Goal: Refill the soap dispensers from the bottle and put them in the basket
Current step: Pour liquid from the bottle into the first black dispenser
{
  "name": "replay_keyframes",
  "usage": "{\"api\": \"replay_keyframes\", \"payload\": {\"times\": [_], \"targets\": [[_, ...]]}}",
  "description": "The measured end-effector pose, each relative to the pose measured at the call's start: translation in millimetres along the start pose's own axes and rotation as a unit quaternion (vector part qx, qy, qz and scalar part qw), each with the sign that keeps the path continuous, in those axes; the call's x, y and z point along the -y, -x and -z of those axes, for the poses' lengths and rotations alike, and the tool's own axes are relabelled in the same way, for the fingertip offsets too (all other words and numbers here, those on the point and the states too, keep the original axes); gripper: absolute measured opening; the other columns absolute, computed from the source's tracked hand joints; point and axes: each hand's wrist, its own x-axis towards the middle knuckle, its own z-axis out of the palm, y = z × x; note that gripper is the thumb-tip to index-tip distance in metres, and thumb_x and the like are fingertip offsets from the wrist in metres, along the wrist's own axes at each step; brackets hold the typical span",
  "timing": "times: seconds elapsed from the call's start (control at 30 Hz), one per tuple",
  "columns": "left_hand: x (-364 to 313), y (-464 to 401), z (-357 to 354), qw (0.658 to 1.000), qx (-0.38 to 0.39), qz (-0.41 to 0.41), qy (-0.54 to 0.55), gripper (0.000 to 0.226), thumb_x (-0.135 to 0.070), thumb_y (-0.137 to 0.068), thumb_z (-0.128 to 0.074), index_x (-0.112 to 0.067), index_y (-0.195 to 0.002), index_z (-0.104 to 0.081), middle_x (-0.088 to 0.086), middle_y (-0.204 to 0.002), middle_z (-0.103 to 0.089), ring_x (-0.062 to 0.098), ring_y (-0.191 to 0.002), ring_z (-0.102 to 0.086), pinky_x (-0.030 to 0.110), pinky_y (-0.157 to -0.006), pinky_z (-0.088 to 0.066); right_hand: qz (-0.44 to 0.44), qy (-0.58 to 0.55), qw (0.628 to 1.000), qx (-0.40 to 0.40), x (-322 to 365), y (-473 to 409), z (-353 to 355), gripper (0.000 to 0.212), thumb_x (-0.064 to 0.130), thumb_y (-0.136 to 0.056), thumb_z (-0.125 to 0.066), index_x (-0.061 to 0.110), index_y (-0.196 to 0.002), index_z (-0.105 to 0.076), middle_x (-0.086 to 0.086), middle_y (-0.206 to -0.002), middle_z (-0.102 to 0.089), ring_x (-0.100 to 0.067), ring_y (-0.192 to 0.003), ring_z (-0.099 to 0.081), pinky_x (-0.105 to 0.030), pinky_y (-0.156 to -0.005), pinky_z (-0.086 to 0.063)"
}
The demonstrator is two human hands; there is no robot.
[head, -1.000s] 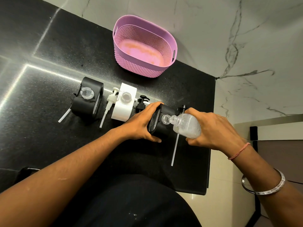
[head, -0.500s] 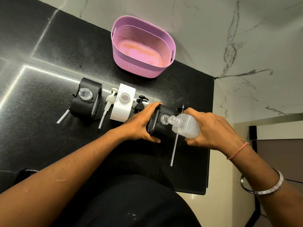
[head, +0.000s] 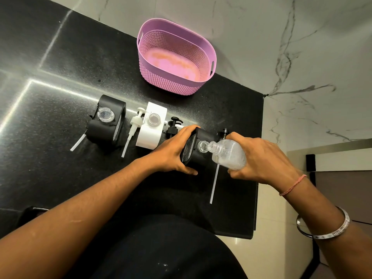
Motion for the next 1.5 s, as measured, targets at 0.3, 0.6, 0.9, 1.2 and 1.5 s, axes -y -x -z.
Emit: {"api": "replay_keyframes", "payload": {"times": [0.3, 0.6, 0.9, 1.2, 1.5], "targets": [[-1.6, 0.6, 0.7, 1.0, -0.001, 0.001, 0.001, 0.129, -0.043, -0.058, -0.103, -0.041, -0.158, -0.021, -0.022, -0.153, -0.038, 0.011, -0.135, -0.05, 0.043, -0.113, -0.048, 0.001, 0.014, 1.0, -0.011, 0.5, -0.3, 0.9, 0.075, 0.058, -0.07, -0.082, 0.041, -0.13, -0.041, 0.014, -0.1, -0.058, -0.016, -0.085, -0.061, -0.032, -0.07, -0.053], [-1.3, 0.6, 1.0, 1.0, 0.0, 0.0, 0.005, 0.127, -0.041, -0.058, -0.103, -0.041, -0.157, -0.023, -0.023, -0.151, -0.038, 0.01, -0.134, -0.051, 0.04, -0.111, -0.048, 0.002, 0.009, 1.0, -0.005, -1.6, -0.6, -1.5, 0.076, 0.059, -0.071, -0.082, 0.041, -0.13, -0.038, 0.012, -0.105, -0.06, -0.016, -0.089, -0.063, -0.034, -0.074, -0.058], [-1.3, 0.5, 0.5, 1.0, 0.0, 0.002, 0.007, 0.128, -0.04, -0.059, -0.104, -0.039, -0.158, -0.023, -0.021, -0.152, -0.039, 0.01, -0.133, -0.051, 0.038, -0.111, -0.047, 0.005, 0.008, 1.0, -0.003, -2.6, -0.2, -1.6, 0.078, 0.059, -0.071, -0.083, 0.039, -0.132, -0.039, 0.012, -0.107, -0.06, -0.014, -0.089, -0.06, -0.028, -0.072, -0.054], [-1.1, 0.5, 1.2, 1.0, 0.003, 0.002, 0.008, 0.128, -0.039, -0.059, -0.104, -0.039, -0.158, -0.023, -0.02, -0.152, -0.039, 0.012, -0.135, -0.051, 0.041, -0.112, -0.048, 0.006, 0.01, 1.0, -0.004, -2.4, -0.7, -0.4, 0.078, 0.059, -0.071, -0.084, 0.038, -0.134, -0.042, 0.015, -0.102, -0.053, -0.01, -0.085, -0.054, -0.022, -0.068, -0.042], [0.0, 0.1, 0.2, 1.0, 0.004, 0.007, 0.008, 0.13, -0.041, -0.059, -0.103, -0.039, -0.159, -0.021, -0.02, -0.154, -0.037, 0.009, -0.136, -0.048, 0.037, -0.112, -0.046, 0.009, 0.009, 1.0, -0.005, -1.0, 0.1, 1.1, 0.074, 0.058, -0.071, -0.082, 0.041, -0.129, -0.041, 0.015, -0.099, -0.054, -0.013, -0.083, -0.058, -0.029, -0.069, -0.051]]}}
